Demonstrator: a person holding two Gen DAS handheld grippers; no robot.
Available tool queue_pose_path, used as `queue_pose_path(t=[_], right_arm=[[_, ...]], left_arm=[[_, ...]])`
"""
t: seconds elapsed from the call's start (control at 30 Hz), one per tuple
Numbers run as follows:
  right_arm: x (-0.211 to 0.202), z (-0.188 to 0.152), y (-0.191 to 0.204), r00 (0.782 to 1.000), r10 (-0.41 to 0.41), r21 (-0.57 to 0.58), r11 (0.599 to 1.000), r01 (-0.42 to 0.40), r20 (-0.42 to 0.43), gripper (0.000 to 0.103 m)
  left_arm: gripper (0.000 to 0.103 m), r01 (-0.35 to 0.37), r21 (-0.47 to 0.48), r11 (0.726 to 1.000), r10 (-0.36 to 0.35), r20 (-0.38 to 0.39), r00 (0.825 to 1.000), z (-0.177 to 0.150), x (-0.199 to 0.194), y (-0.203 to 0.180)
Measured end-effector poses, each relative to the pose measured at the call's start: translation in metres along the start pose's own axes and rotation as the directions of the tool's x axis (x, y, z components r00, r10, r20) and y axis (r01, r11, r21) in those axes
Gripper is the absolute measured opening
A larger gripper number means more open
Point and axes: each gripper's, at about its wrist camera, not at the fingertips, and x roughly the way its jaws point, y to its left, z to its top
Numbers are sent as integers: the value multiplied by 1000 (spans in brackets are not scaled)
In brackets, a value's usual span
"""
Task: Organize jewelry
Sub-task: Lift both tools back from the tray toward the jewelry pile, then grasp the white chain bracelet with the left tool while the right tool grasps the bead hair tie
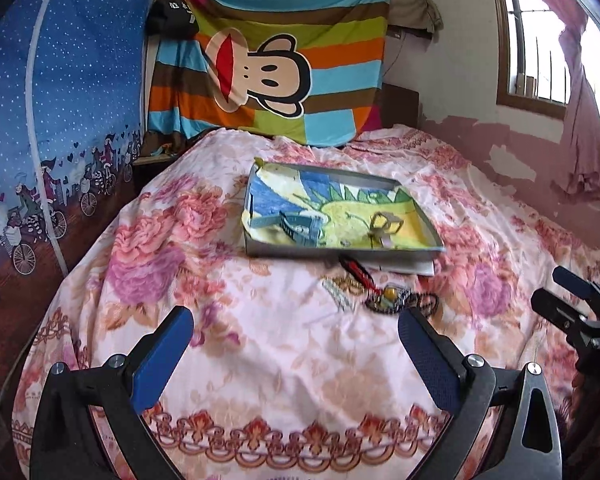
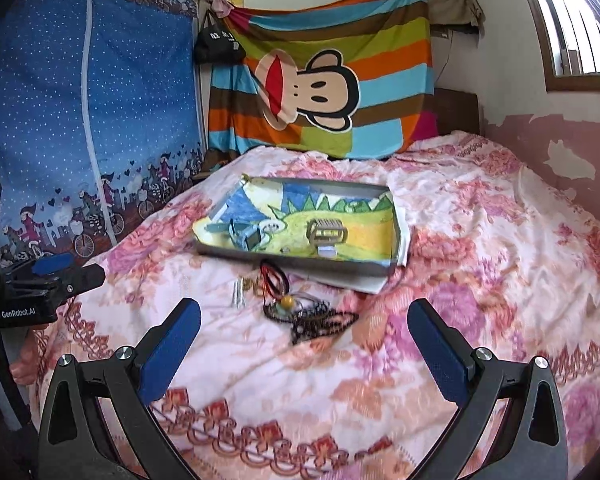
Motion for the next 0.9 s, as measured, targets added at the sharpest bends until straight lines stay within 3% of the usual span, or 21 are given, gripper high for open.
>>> queue_pose_path(t=[0.27,0.5,0.9], right_arm=[[20,-25,-11,993,-7,13,1000,9,-117,102],[53,-39,-20,972,10,17,1000,-6,-236,102],[102,-22,-24,962,46,-9,999,-50,-270,102]], left_arm=[[103,16,28,999,-13,-78,997,-18,16,0],[103,60,69,996,-47,-174,984,-20,51,-5],[103,137,53,989,-118,-267,956,0,112,-10]])
